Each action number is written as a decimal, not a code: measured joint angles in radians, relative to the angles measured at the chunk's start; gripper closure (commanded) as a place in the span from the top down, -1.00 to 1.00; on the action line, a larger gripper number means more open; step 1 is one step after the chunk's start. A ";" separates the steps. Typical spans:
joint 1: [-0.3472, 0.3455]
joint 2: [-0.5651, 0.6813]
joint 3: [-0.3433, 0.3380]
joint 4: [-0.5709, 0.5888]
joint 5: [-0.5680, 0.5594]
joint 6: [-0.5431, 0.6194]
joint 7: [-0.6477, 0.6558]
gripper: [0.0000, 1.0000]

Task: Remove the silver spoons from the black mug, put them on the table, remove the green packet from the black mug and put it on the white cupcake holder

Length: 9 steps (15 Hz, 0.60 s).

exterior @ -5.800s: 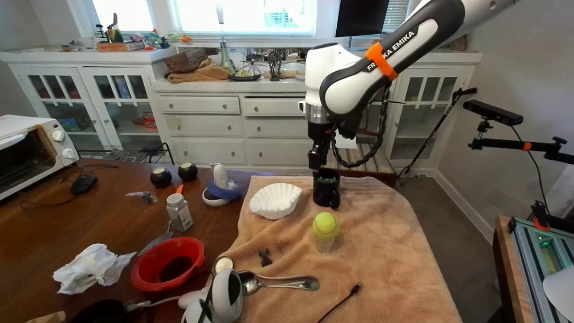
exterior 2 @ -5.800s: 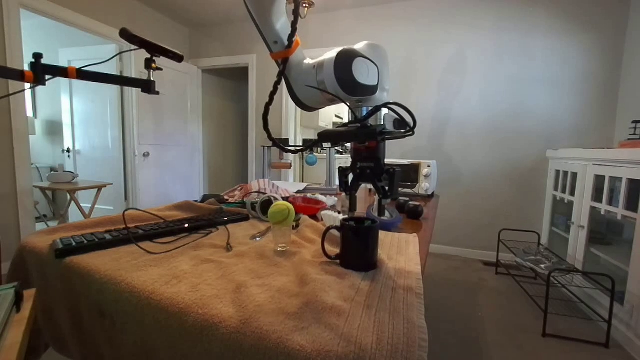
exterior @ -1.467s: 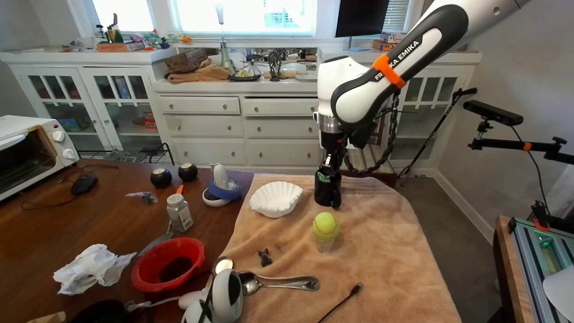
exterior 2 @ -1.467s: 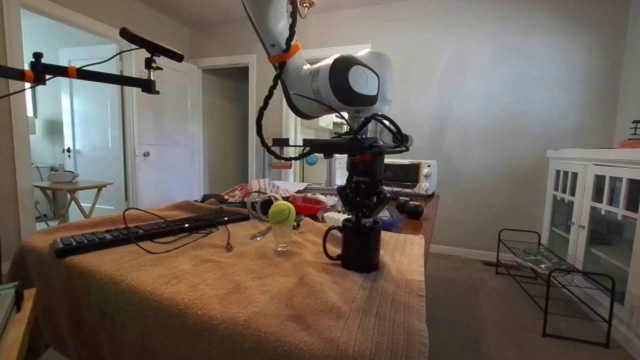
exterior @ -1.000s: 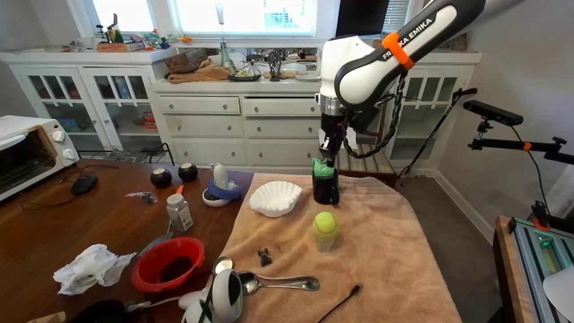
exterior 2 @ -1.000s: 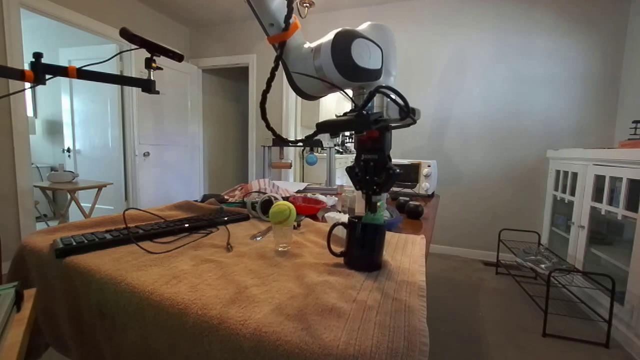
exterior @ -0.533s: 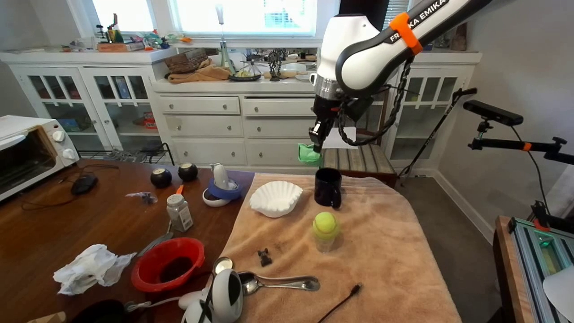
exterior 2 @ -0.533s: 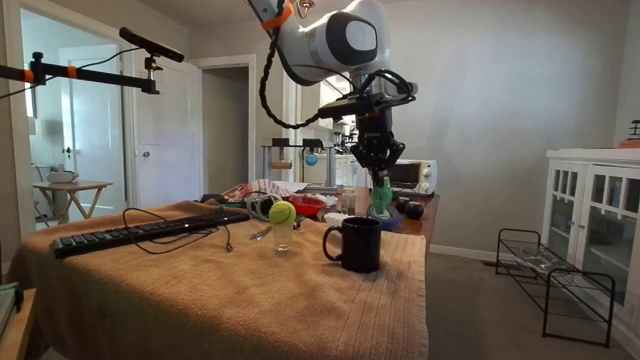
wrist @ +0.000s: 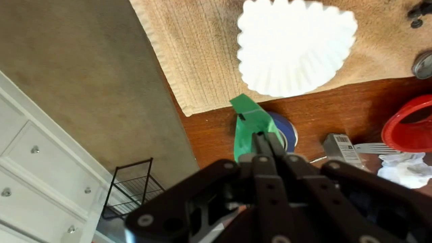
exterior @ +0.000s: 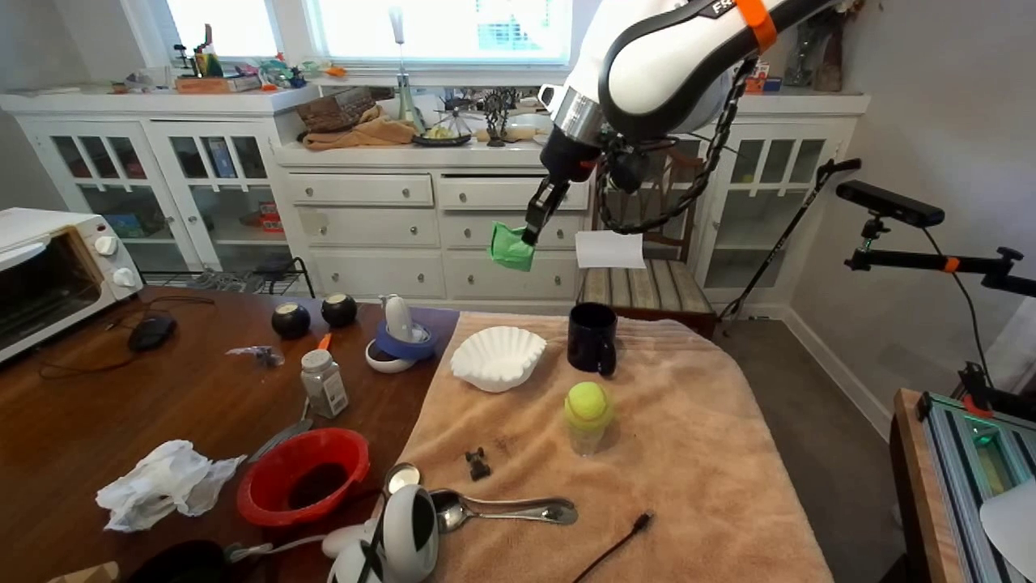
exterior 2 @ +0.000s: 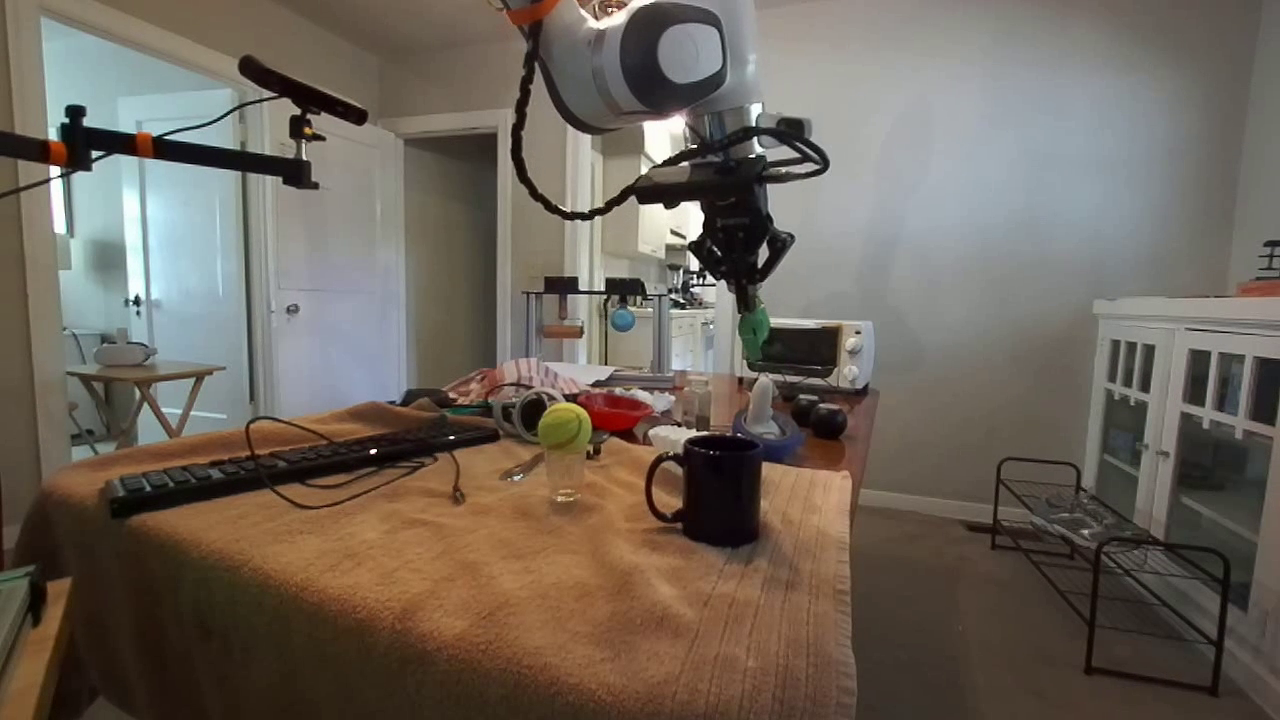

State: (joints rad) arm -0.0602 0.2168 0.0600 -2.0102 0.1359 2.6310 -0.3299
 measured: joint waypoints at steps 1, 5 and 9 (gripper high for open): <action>0.000 0.000 -0.001 0.000 -0.002 0.000 0.003 -0.96; 0.000 0.000 -0.004 0.000 -0.002 0.000 0.003 -0.99; -0.016 0.029 0.031 0.028 0.078 -0.038 -0.112 -0.99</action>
State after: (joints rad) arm -0.0762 0.2456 0.0911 -1.9821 0.2138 2.5928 -0.4417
